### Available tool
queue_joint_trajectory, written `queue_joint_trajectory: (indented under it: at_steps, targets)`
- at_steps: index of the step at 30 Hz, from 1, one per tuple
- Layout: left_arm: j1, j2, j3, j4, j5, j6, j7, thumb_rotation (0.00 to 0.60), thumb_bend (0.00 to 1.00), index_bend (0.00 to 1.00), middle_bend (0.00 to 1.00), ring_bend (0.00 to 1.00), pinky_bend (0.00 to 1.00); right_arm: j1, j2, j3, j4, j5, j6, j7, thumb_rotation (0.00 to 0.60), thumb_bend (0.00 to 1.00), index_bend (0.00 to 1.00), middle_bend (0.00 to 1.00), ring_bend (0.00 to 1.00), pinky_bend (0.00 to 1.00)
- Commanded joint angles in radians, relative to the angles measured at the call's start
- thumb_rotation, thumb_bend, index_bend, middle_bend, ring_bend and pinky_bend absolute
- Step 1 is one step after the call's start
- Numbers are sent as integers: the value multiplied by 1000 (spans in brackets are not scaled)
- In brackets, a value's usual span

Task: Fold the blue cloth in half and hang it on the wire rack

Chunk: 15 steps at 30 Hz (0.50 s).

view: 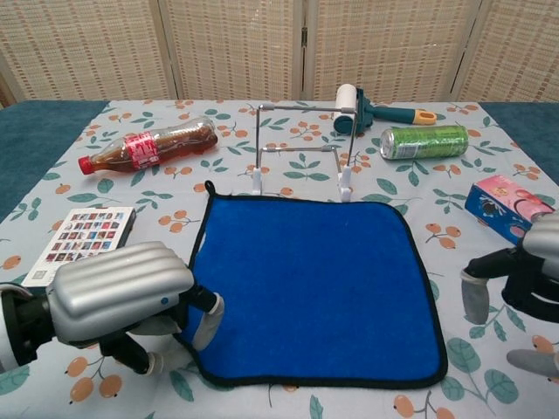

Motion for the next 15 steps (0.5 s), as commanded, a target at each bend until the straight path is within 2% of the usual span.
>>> queue_joint_trajectory:
  at_steps: [1,7,15]
  targets:
    - [-1,-1,-1,0,-4,-1,-1,600,431,634,998,856,946,13,-53,15,25,36,-40,-31,600,159,506,914,870,971]
    - [-1,-5,-5,-5,-14,-4,0,600,430,632,998,856,946,32,-113,32,70,75,-79,-65,600,155,519,915,870,972]
    - [0,-4,-7,-8,-22,-2,2,600,430,629,998,856,946,57,-147,33,100,92,-104,-76,600,155,522,915,870,972]
